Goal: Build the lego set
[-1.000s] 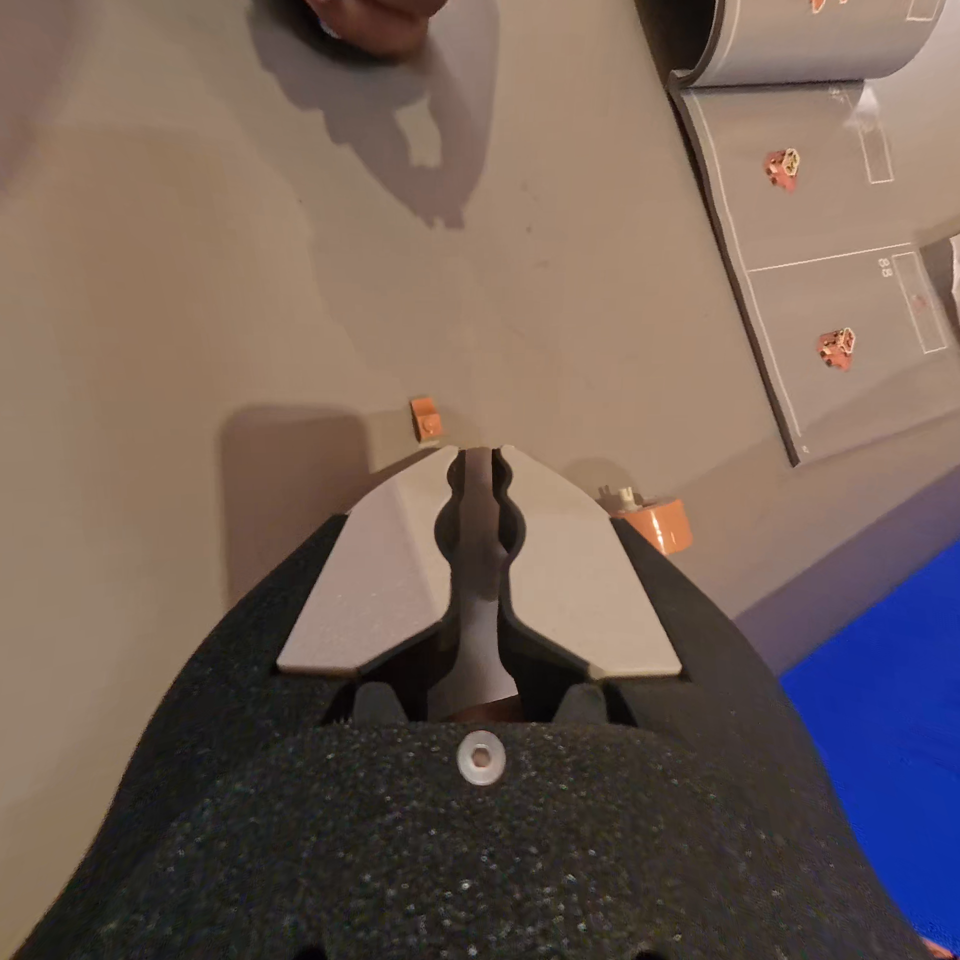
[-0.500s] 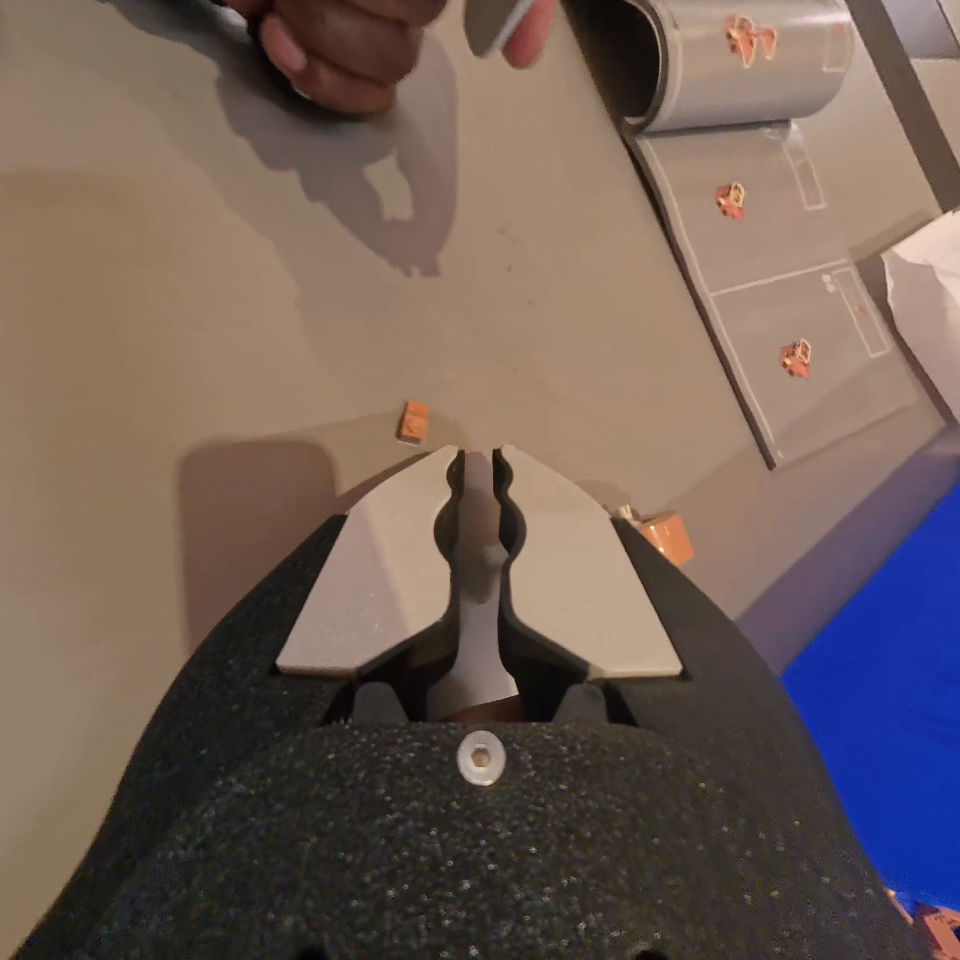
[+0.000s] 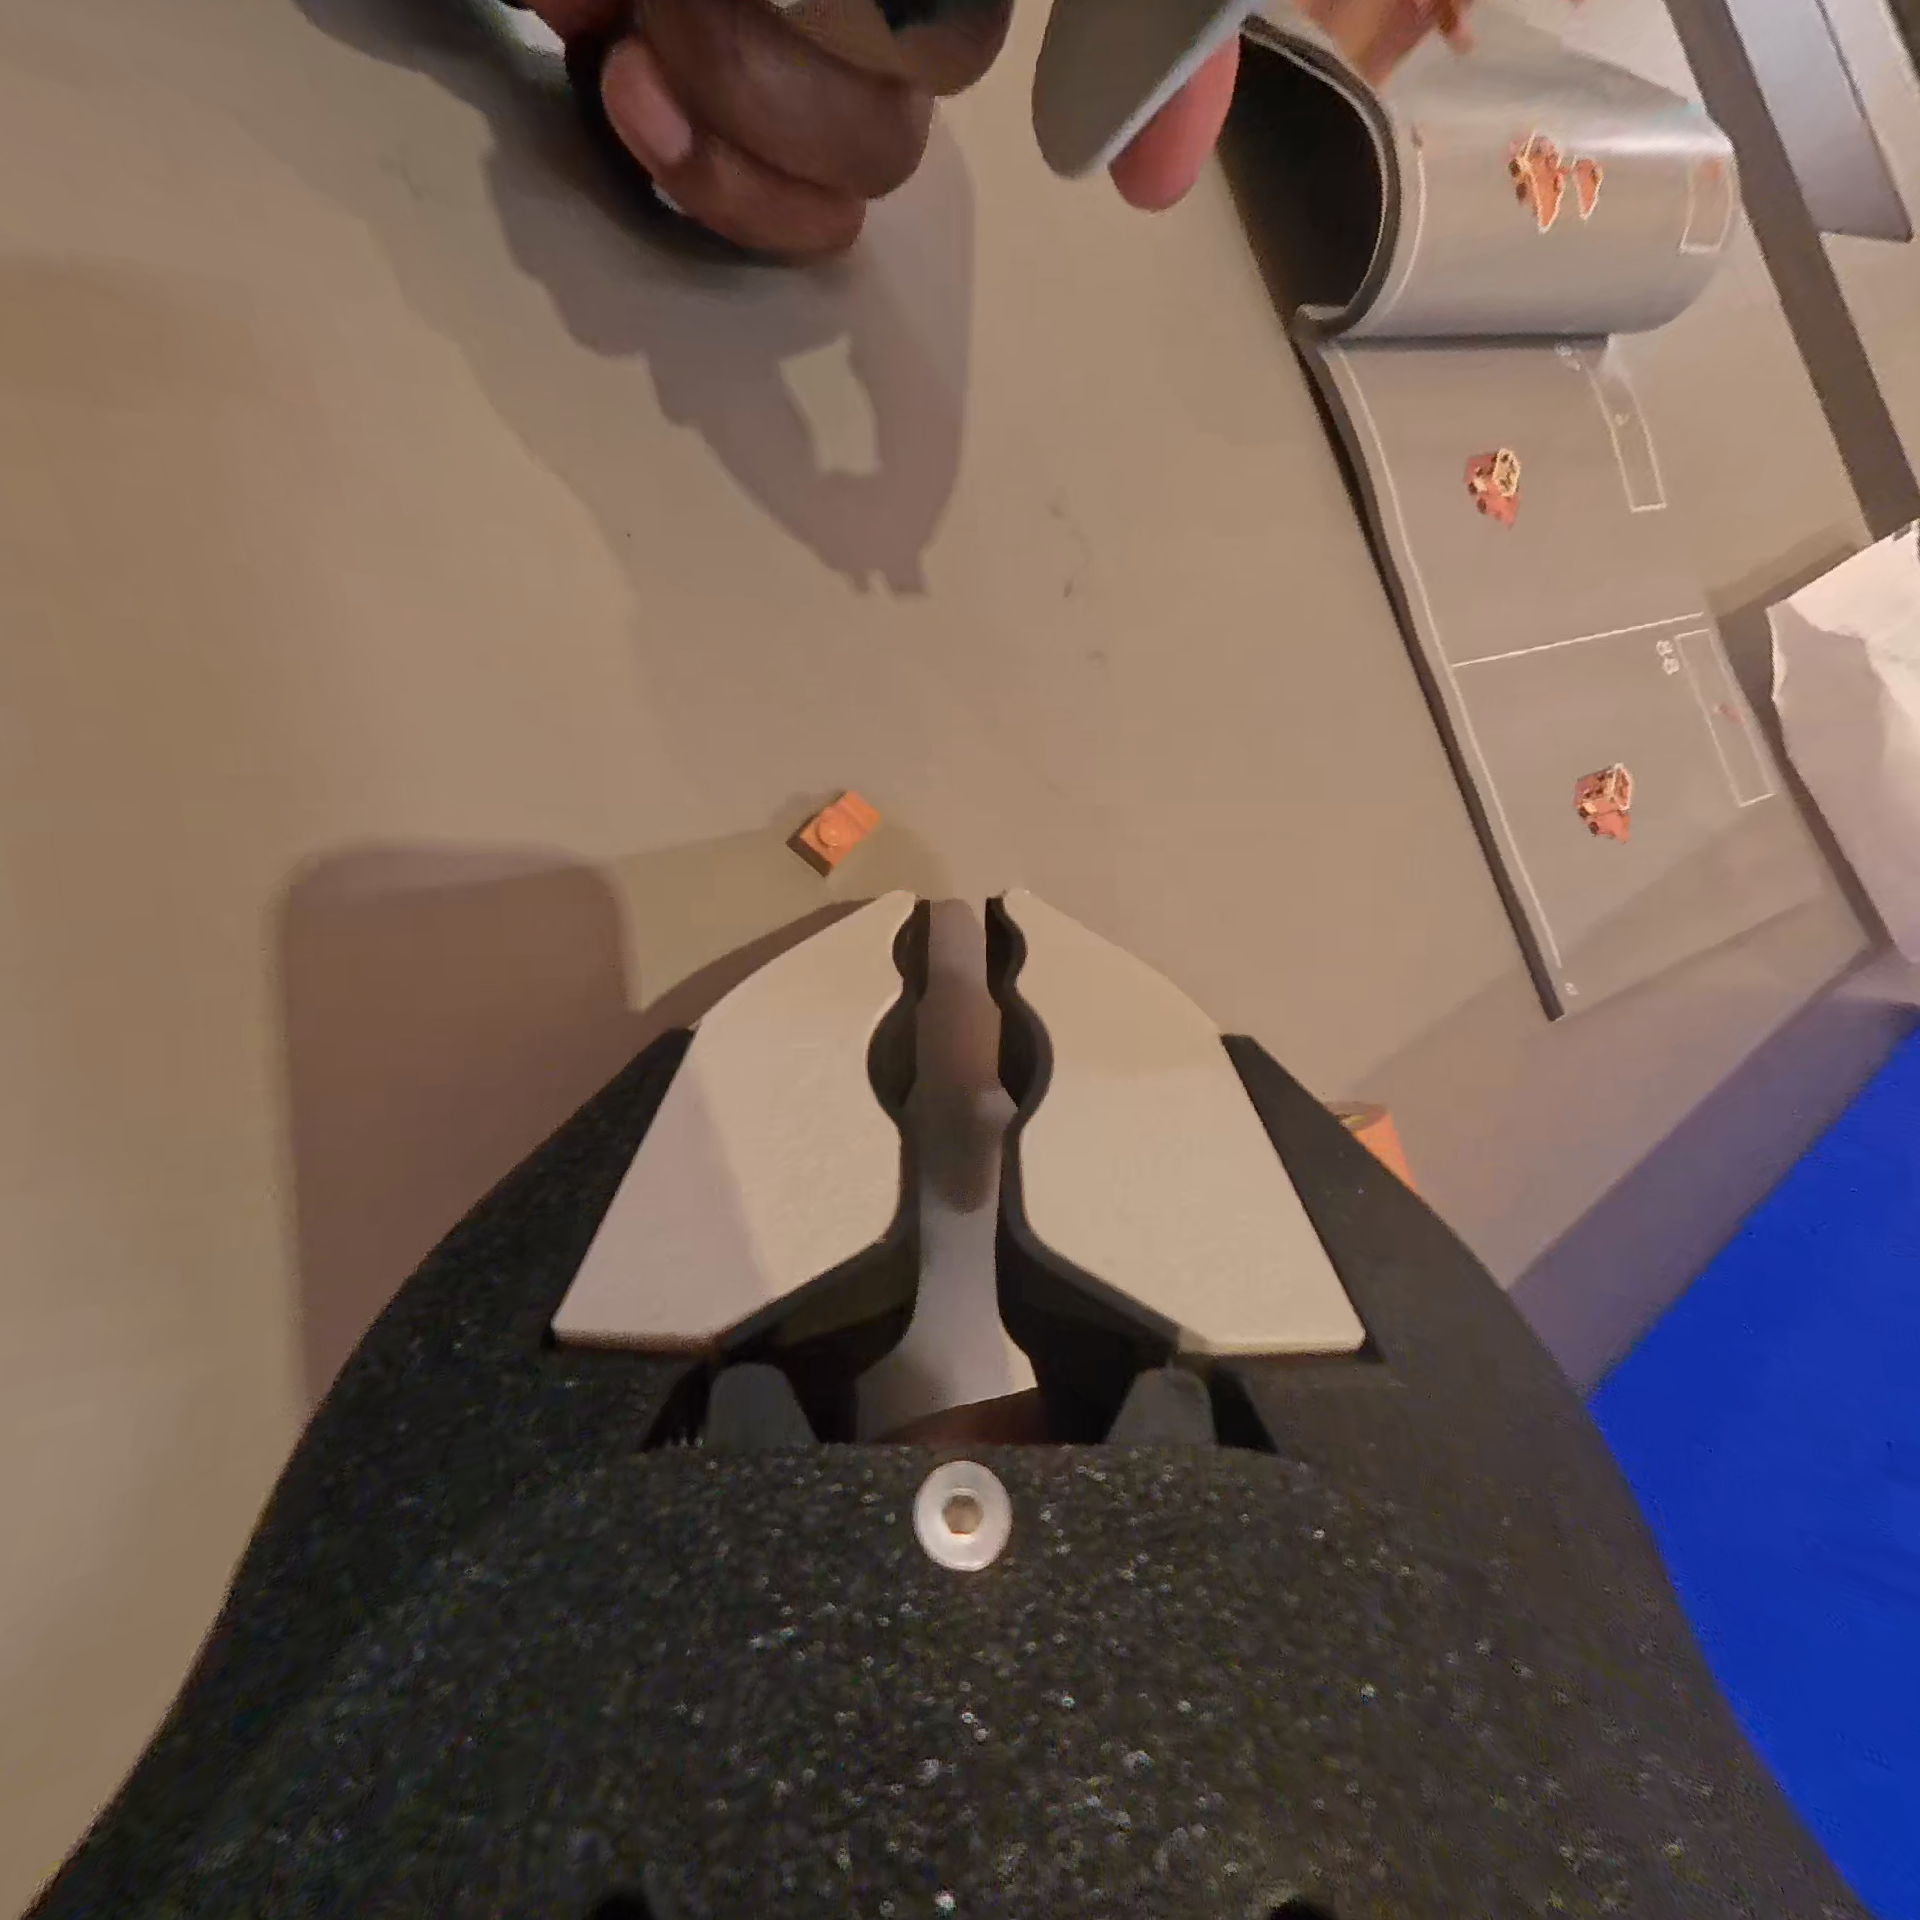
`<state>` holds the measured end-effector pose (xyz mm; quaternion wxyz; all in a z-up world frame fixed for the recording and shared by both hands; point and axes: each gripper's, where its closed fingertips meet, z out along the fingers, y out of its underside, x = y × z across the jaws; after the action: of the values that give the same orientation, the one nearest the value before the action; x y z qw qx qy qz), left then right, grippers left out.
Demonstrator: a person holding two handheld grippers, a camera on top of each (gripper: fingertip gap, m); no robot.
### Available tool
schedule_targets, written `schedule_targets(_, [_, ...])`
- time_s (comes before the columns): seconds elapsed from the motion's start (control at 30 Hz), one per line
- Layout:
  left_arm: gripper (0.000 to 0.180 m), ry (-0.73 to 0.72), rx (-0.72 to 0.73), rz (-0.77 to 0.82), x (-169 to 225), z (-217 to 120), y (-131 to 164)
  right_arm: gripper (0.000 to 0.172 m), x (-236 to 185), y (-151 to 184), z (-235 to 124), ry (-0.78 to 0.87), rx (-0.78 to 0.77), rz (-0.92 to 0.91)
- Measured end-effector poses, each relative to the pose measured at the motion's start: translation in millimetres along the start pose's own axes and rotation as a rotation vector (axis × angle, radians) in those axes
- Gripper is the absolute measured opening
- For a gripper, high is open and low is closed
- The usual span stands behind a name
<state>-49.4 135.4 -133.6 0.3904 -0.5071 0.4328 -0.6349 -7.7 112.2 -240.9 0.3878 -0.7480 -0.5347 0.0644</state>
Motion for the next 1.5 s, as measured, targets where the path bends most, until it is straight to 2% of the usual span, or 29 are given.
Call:
schedule_targets(0.17, [0.016,0.001,0.001,-0.002,-0.1,-0.2,-0.2,0.01,-19.9,-19.6,9.1,-0.031,0.046,-0.035])
schedule_targets(0.33, [0.016,0.004,0.009,-0.01,-0.6,-1.7,-1.6,0.011,-13.2,-22.9,4.6,-0.048,0.073,-0.046])
schedule_targets(0.5, [0.016,0.046,-0.026,-0.007,5.3,-0.8,2.9,0.017,-25.7,-25.0,4.6,-0.226,0.113,-0.123])
schedule_targets(0.63, [0.016,0.056,-0.07,0.042,8.4,-0.9,7.5,0.022,-31.2,-24.5,12.6,-0.32,0.082,-0.201])
schedule_targets(0.73, [0.016,0.06,-0.072,0.058,8.4,-2.5,7.2,0.021,-32.8,-25.1,18.9,-0.342,0.072,-0.238])
schedule_targets(0.8, [0.016,0.067,-0.06,0.056,8.6,-3.7,5.6,0.011,-34.2,-26.3,21.6,-0.352,0.072,-0.224])
schedule_targets(1.03, [0.016,0.08,-0.005,0.101,10.6,-7.1,-1.5,0.009,-16.4,-31.4,14.6,-0.269,0.077,-0.088])
schedule_targets(1.3, [0.016,-0.033,0.084,0.242,8.3,-1.1,-9.6,0.009,28.5,-113.3,-63.5,-0.158,0.407,0.039])
schedule_targets(1.5, [0.016,-0.051,0.076,0.286,10.8,1.9,-7.5,0.009,37.9,-123.2,-62.0,-0.086,0.328,-0.051])
